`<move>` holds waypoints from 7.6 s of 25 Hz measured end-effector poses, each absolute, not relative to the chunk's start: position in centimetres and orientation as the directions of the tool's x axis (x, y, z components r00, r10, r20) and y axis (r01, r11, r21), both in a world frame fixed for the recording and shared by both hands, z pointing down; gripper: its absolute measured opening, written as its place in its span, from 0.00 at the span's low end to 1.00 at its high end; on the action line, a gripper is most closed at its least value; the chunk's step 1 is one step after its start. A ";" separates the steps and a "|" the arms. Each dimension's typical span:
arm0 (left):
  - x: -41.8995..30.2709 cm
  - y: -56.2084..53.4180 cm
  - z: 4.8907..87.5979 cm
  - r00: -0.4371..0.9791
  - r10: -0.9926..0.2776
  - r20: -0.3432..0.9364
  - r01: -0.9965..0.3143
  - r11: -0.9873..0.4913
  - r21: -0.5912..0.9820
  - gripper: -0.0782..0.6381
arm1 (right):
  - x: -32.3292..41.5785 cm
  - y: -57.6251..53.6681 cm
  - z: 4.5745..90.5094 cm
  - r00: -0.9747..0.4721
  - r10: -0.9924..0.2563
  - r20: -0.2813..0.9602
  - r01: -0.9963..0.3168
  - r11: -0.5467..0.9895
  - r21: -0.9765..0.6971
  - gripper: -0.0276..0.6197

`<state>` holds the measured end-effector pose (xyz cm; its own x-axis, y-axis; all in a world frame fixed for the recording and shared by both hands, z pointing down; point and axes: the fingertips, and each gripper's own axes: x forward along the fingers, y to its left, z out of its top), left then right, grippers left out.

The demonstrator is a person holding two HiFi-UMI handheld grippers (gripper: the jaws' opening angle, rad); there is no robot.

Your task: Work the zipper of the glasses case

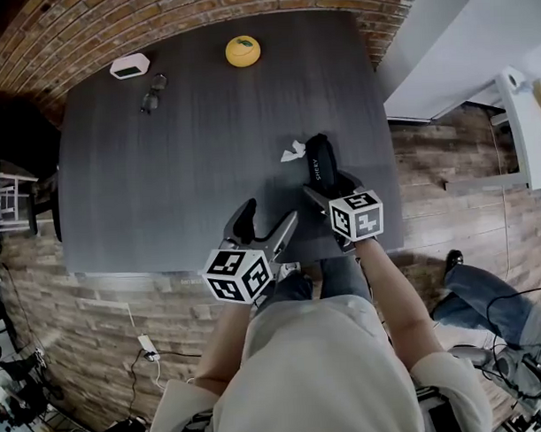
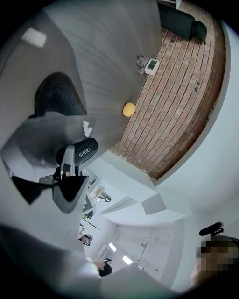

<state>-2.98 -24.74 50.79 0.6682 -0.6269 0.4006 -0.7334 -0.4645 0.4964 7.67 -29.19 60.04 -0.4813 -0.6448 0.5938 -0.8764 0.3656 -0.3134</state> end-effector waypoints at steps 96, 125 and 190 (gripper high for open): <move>2.1 -14.2 43.5 0.851 -0.429 0.302 -0.511 -0.809 0.291 0.48 | -3.2 -15.5 33.1 -0.632 -0.216 0.744 -0.044 0.969 0.243 0.06; 0.9 -15.0 37.1 0.838 -0.542 0.065 -0.544 -0.820 0.178 0.44 | 1.5 -18.6 29.9 -0.639 -0.456 0.619 -0.247 0.884 0.396 0.05; -2.6 -18.0 29.2 0.810 -0.487 -0.325 -0.298 -0.820 0.488 0.43 | 3.7 -14.9 35.1 -0.704 -0.502 0.502 -0.466 0.860 0.207 0.05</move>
